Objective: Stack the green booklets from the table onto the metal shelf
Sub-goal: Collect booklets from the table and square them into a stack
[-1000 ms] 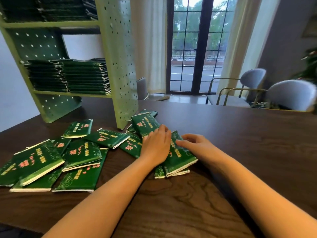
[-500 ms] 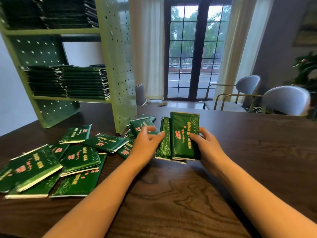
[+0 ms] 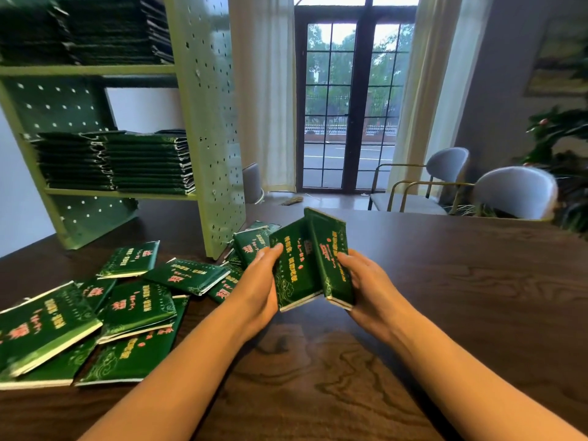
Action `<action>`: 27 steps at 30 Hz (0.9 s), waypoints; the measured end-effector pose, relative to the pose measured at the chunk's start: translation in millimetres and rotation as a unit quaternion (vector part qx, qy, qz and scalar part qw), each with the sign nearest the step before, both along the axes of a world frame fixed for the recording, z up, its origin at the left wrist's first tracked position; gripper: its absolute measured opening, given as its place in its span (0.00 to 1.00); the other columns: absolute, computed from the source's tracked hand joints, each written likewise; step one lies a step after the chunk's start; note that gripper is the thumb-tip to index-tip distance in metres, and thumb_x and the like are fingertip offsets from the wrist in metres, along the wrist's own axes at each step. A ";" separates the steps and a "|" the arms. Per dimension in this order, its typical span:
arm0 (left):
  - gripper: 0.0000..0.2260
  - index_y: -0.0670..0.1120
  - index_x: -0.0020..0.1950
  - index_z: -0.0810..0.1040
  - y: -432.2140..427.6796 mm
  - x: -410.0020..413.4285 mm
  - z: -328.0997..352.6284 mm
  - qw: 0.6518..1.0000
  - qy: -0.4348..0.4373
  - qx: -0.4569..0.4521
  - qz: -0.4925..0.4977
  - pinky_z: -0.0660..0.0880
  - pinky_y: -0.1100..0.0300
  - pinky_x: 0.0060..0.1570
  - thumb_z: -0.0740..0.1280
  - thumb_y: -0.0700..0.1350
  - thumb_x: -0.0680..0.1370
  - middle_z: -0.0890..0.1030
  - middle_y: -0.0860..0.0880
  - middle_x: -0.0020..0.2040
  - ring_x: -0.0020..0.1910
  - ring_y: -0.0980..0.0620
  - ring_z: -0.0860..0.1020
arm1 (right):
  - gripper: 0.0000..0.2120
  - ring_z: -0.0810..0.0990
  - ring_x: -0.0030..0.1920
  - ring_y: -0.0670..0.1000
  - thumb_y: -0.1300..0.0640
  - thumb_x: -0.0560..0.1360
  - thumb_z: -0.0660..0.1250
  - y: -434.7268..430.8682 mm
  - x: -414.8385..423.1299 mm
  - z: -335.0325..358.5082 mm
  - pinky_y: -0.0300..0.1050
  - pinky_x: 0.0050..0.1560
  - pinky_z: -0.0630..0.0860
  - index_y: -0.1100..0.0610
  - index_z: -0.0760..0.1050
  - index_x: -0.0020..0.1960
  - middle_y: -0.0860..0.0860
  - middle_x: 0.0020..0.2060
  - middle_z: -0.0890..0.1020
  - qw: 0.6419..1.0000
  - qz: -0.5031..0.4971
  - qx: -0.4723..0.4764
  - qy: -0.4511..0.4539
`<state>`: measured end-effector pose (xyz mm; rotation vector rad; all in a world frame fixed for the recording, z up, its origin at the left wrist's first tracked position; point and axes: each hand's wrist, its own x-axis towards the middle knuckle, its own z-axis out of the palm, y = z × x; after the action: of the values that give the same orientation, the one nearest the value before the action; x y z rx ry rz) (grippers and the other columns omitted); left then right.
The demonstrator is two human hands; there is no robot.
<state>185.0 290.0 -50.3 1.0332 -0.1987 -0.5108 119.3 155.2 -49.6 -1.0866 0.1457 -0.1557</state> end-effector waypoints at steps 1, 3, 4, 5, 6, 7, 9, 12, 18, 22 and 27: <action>0.18 0.41 0.62 0.76 1.0 -3.7 0.9 1.000 0.003 0.006 -0.030 0.80 0.50 0.48 0.53 0.50 0.83 0.81 0.37 0.56 0.51 0.45 0.82 | 0.07 0.81 0.35 0.49 0.61 0.80 0.57 3.9 0.2 -1.1 0.38 0.27 0.75 0.61 0.73 0.50 0.57 0.39 0.81 1.000 0.008 0.005 0.000; 0.25 0.45 0.50 0.84 1.4 -10.8 2.4 0.996 -0.010 0.015 -0.086 0.76 0.49 0.56 0.51 0.57 0.82 0.83 0.39 0.52 0.51 0.44 0.81 | 0.07 0.81 0.38 0.50 0.60 0.80 0.59 10.0 2.5 -3.8 0.41 0.30 0.77 0.62 0.73 0.51 0.56 0.38 0.81 1.000 0.011 0.007 -0.001; 0.26 0.45 0.49 0.84 0.9 -12.9 2.4 0.994 -0.021 0.016 -0.102 0.76 0.49 0.57 0.51 0.58 0.81 0.84 0.40 0.51 0.50 0.45 0.82 | 0.07 0.81 0.39 0.51 0.60 0.80 0.59 13.0 3.8 -4.8 0.42 0.32 0.78 0.63 0.73 0.52 0.56 0.38 0.82 1.000 0.008 0.005 0.000; 0.26 0.44 0.52 0.82 0.2 -15.5 2.0 0.994 -0.030 0.019 -0.108 0.77 0.51 0.55 0.51 0.59 0.80 0.84 0.41 0.51 0.49 0.46 0.82 | 0.07 0.82 0.39 0.51 0.61 0.80 0.59 14.8 5.0 -5.8 0.45 0.35 0.80 0.63 0.73 0.53 0.56 0.39 0.82 1.000 0.004 0.005 0.001; 0.26 0.44 0.54 0.81 -0.4 -16.3 1.0 0.993 -0.032 0.026 -0.110 0.79 0.53 0.52 0.53 0.61 0.77 0.84 0.41 0.51 0.48 0.47 0.83 | 0.07 0.82 0.39 0.52 0.62 0.80 0.59 17.0 5.9 -6.4 0.47 0.39 0.81 0.63 0.73 0.54 0.56 0.39 0.82 1.000 -0.001 0.006 0.001; 0.26 0.44 0.55 0.81 -1.0 -17.4 0.2 0.993 -0.027 0.029 -0.113 0.79 0.53 0.51 0.55 0.61 0.75 0.84 0.41 0.52 0.47 0.47 0.83 | 0.07 0.82 0.40 0.52 0.63 0.79 0.59 18.5 6.5 -7.2 0.47 0.41 0.81 0.63 0.74 0.54 0.57 0.40 0.82 1.000 -0.005 0.006 0.002; 0.26 0.42 0.55 0.81 -1.8 -18.6 -0.6 0.992 -0.020 0.033 -0.122 0.80 0.53 0.50 0.60 0.60 0.70 0.84 0.41 0.52 0.46 0.47 0.84 | 0.05 0.83 0.39 0.52 0.64 0.79 0.59 21.1 6.3 -8.4 0.47 0.41 0.81 0.62 0.74 0.51 0.58 0.41 0.83 1.000 -0.012 0.002 0.007; 0.22 0.41 0.55 0.80 -2.7 -20.8 -1.6 0.991 -0.025 0.027 -0.130 0.80 0.55 0.49 0.63 0.55 0.70 0.84 0.41 0.50 0.45 0.48 0.84 | 0.04 0.83 0.37 0.52 0.64 0.79 0.60 22.5 5.7 -10.5 0.45 0.40 0.81 0.62 0.74 0.49 0.57 0.38 0.83 1.000 -0.012 -0.005 0.013; 0.13 0.45 0.60 0.75 -3.9 -17.6 -1.7 0.961 -0.209 0.181 -0.010 0.79 0.60 0.50 0.59 0.49 0.81 0.83 0.44 0.54 0.50 0.52 0.82 | 0.06 0.83 0.40 0.53 0.65 0.77 0.62 21.0 3.6 -12.1 0.49 0.43 0.81 0.59 0.71 0.54 0.55 0.38 0.83 0.999 -0.036 -0.038 -0.015; 0.06 0.48 0.54 0.76 1.2 -4.7 -4.8 0.883 -0.355 0.290 0.098 0.77 0.57 0.50 0.63 0.48 0.80 0.82 0.50 0.49 0.49 0.54 0.81 | 0.18 0.83 0.44 0.55 0.68 0.77 0.62 21.2 0.8 -9.7 0.51 0.47 0.81 0.51 0.67 0.61 0.55 0.47 0.83 0.988 -0.086 -0.114 -0.064; 0.04 0.49 0.49 0.78 9.4 10.0 -5.2 0.905 -0.325 0.272 0.037 0.79 0.55 0.48 0.64 0.42 0.80 0.84 0.46 0.47 0.44 0.51 0.82 | 0.27 0.83 0.46 0.51 0.72 0.76 0.60 26.3 1.2 -10.7 0.44 0.45 0.81 0.47 0.63 0.66 0.55 0.52 0.81 0.975 -0.097 -0.176 -0.093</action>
<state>195.0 299.4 -55.5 1.7372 -0.6304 -0.1254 120.5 181.5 -60.4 -1.4046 0.0566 -0.4711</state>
